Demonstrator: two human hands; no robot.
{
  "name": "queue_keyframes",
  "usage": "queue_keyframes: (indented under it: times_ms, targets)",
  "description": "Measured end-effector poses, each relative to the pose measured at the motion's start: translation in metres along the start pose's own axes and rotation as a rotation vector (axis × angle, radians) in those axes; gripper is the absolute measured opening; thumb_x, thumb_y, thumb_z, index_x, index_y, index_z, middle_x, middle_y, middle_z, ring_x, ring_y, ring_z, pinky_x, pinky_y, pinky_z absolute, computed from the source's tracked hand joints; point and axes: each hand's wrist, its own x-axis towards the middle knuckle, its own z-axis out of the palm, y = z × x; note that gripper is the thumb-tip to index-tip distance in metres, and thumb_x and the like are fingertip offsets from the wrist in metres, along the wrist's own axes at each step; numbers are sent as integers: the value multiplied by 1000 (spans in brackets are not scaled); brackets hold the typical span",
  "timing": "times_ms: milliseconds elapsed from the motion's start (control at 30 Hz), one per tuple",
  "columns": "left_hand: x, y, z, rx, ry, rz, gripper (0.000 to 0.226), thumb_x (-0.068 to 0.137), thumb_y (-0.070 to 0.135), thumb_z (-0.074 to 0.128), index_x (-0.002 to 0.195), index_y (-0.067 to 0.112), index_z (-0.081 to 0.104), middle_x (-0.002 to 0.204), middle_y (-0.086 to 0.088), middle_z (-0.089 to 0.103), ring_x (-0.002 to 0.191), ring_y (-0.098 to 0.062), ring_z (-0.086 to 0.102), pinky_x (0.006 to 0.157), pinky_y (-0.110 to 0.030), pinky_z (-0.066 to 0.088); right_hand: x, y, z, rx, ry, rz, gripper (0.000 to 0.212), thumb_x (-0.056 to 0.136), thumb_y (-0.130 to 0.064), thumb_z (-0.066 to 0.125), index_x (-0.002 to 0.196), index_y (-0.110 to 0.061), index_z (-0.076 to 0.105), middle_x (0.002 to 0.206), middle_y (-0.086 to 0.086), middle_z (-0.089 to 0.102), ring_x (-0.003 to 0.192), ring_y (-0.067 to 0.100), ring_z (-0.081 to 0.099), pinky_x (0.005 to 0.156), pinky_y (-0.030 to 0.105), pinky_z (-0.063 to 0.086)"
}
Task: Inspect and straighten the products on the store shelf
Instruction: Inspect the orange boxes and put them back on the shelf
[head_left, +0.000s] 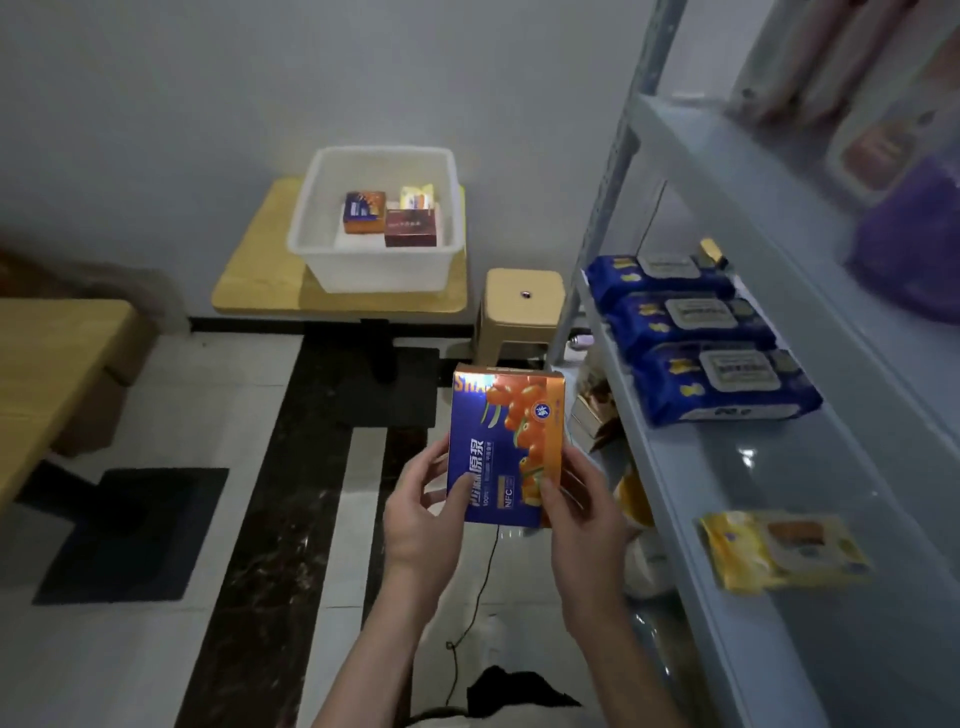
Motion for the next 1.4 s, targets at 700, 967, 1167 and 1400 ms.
queue_keyframes:
  times_ms: [700,967,1167,1400]
  targets:
    - [324,62,-77,35,269,38,49,97,13,68,125,51,56,131,7,64,116,-7,65,90,-45,61,279,-10,253,78,-222,106,39,98,-6,66,134,-22,64,129,1,68,117,10,67,75,20,60]
    - [455,94,-133,37,252,42,46,98,15,66,136,39,56,130,8,63,117,-5,64,75,-23,61,361,-25,370,74,-207,98,40,99,-7,66,135,-24,65,130,-1,68,116,9,67,84,30,63]
    - [533,108,-133,17,210,12,47,97,12,65,141,27,57,135,6,60,124,-12,60,67,-16,58,422,-31,408,89,-171,144,39,99,-12,66,135,-27,63,126,-7,69,113,3,68,80,31,64]
    - [633,112,-117,112,236,-6,46,98,15,67,130,46,56,130,16,62,120,-8,62,83,-39,63,519,-20,447,143,-155,154,38,99,-6,64,131,-27,64,131,-1,69,120,11,66,81,24,61]
